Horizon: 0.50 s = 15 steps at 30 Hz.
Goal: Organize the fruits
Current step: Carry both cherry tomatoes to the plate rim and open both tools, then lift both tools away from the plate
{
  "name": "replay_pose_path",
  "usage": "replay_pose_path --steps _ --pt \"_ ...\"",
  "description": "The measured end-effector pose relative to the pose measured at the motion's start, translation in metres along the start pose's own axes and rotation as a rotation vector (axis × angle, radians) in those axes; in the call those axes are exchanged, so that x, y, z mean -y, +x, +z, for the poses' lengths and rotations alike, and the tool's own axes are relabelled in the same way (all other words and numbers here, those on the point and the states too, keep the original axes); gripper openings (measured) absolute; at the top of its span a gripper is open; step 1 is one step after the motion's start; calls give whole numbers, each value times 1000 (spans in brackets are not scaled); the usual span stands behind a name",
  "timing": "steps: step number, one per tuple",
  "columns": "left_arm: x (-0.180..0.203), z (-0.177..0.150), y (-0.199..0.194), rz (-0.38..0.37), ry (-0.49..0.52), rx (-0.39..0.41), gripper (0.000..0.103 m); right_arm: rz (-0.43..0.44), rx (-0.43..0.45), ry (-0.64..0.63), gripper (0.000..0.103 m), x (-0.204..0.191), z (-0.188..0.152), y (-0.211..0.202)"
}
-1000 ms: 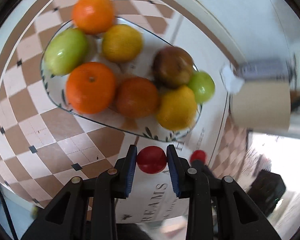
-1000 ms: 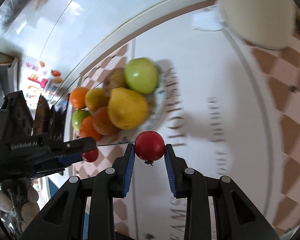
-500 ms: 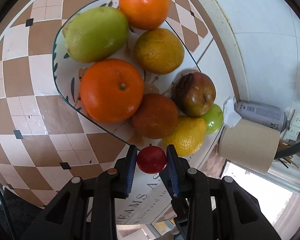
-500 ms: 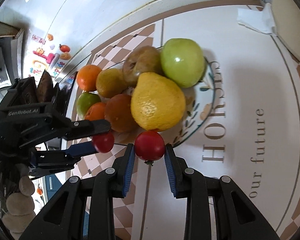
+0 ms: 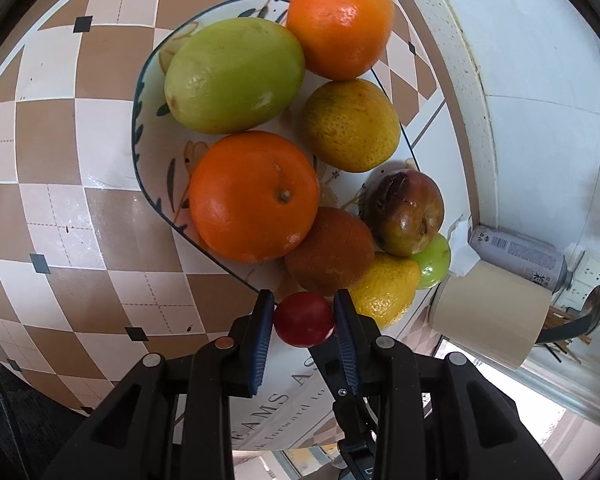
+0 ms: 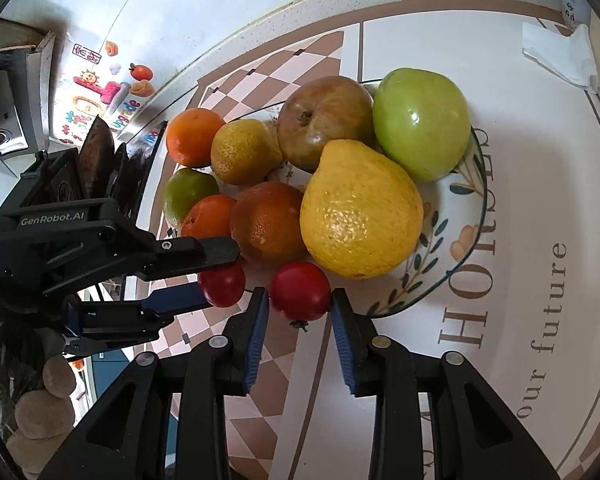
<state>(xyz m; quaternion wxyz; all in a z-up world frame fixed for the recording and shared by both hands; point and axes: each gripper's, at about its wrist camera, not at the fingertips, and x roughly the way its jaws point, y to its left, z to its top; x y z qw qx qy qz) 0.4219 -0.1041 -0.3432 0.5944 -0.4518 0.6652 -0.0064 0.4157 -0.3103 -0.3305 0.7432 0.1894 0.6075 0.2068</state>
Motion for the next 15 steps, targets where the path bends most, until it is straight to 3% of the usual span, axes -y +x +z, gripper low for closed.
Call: replay_pose_path --steps 4,15 --pt "-1 1 1 -14 -16 -14 30 -4 4 6 56 -2 1 -2" --pt "4 -2 -8 36 55 -8 30 -56 45 16 58 4 -13 -34"
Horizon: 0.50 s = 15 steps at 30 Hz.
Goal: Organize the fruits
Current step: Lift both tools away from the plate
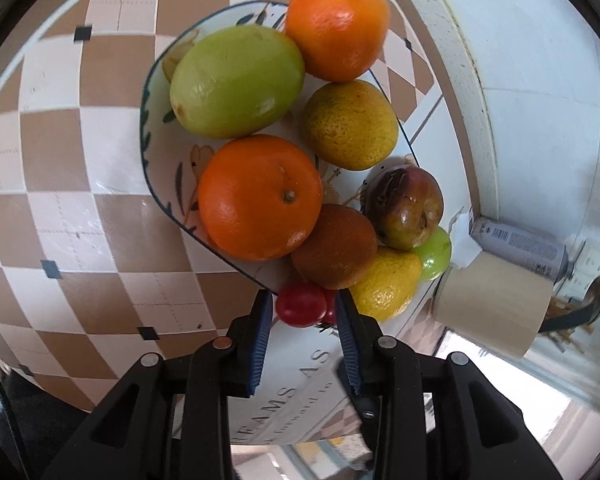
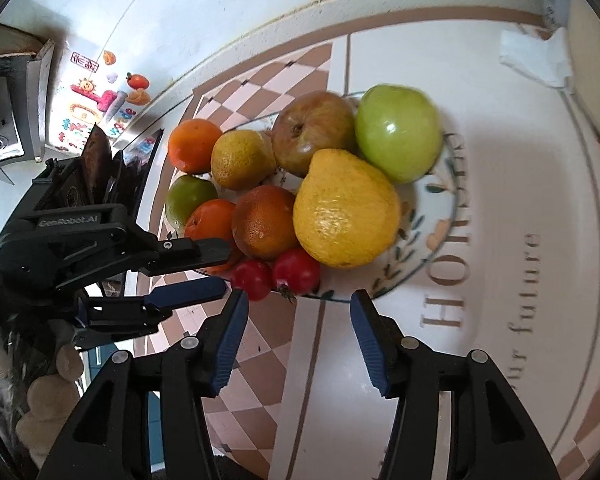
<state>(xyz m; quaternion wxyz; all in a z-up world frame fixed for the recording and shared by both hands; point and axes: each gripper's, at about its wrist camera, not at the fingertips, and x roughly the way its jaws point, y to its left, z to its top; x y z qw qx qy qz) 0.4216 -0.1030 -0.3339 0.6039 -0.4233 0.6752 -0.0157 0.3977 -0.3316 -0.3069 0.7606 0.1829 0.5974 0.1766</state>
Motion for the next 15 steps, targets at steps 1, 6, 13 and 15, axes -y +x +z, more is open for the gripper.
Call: replay_pose_path --steps 1,6,13,15 --pt "2 -2 -3 21 23 8 30 -18 7 2 64 0 -2 -5" --pt "17 -18 -21 229 224 83 30 -160 38 22 82 6 -5 -31" --pt "36 -53 -40 526 510 255 69 -338 107 -2 95 -3 -4 -66" --pt "39 -61 -45 566 559 301 91 -355 127 -17 96 -8 -6 -74"
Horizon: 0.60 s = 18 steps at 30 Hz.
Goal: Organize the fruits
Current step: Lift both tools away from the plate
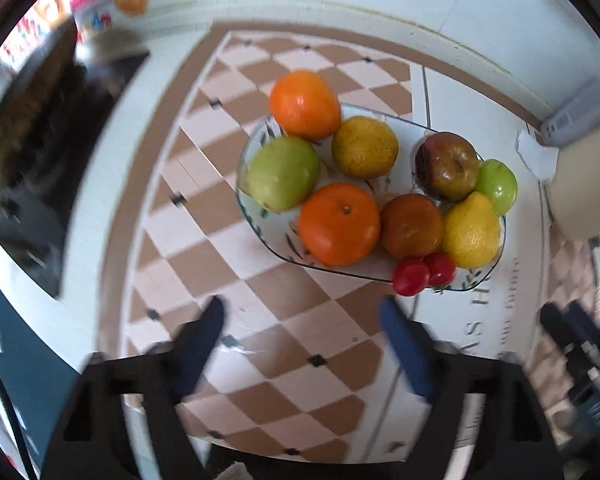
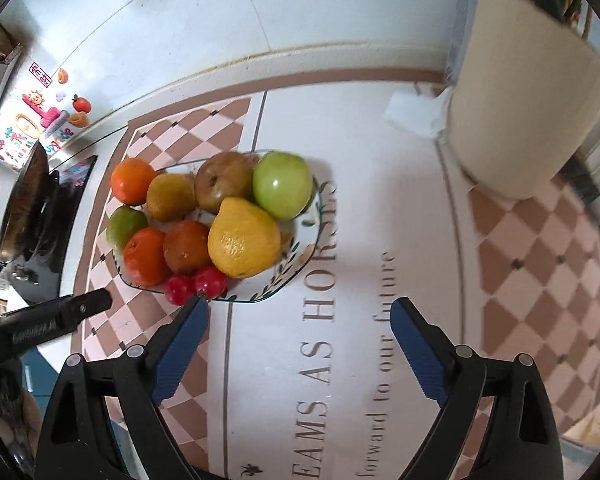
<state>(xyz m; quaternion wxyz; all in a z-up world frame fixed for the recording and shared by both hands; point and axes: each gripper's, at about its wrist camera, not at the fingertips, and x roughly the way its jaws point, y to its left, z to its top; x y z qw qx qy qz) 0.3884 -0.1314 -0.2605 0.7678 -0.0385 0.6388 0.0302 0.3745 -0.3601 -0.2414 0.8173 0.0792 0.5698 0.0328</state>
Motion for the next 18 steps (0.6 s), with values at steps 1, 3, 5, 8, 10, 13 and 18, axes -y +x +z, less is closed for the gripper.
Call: replay_pose_path --steps 1,3,5,8,10,13,18 --pt "1 -2 -5 11 14 22 93 -10 8 -7 97 -2 0 -4" --pt "2 -6 -13 32 35 51 96 -26 24 -12 97 -5 -3 -14" --pt "4 -9 -21 37 44 79 96 -37 37 -14 97 -9 -6 -22" --pt "4 -15 -32 19 54 106 96 -46 61 -2 97 -13 -14 -35" --pt "2 -22 -42 14 71 131 96 -51 79 8 97 -15 -21 -46" --pt "-2 -35 -59 13 88 173 96 -59 104 18 97 -21 -32 -64" --pt "-15 -58 -95 7 104 248 96 -57 167 35 97 -40 -56 -105"
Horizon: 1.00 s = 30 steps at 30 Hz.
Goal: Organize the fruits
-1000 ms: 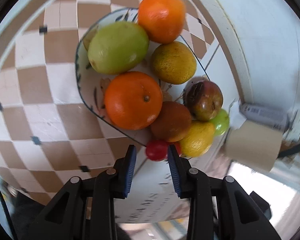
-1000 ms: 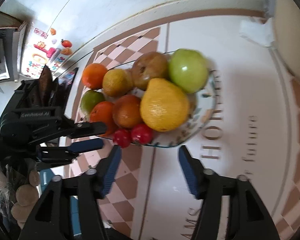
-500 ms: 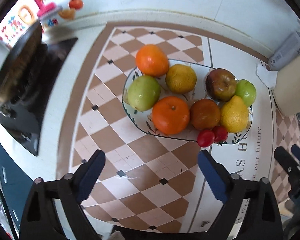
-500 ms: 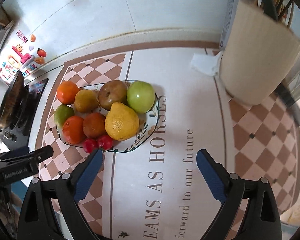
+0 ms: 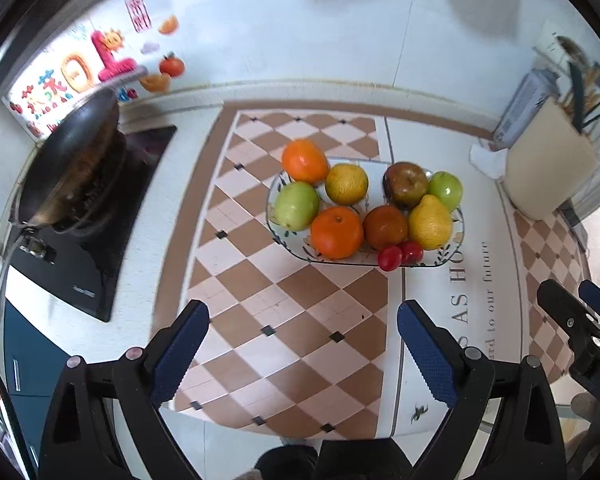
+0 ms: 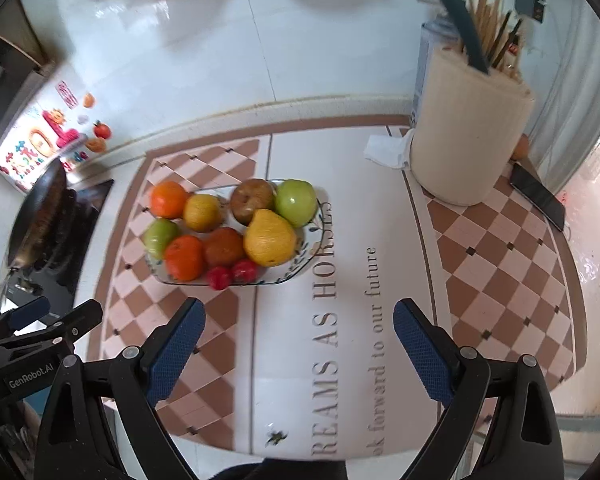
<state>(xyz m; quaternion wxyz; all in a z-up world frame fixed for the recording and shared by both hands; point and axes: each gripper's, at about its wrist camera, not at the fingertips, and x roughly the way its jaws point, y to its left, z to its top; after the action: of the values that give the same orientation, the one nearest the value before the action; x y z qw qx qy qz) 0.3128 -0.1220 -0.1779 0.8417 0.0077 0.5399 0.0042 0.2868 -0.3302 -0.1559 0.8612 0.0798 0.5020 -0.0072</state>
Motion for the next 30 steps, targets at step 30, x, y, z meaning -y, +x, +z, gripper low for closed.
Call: replay_pose_path --steps 30 --pt "-48 -142 -220 -93 47 285 96 -10 289 -45 100 -59 -150 -277"
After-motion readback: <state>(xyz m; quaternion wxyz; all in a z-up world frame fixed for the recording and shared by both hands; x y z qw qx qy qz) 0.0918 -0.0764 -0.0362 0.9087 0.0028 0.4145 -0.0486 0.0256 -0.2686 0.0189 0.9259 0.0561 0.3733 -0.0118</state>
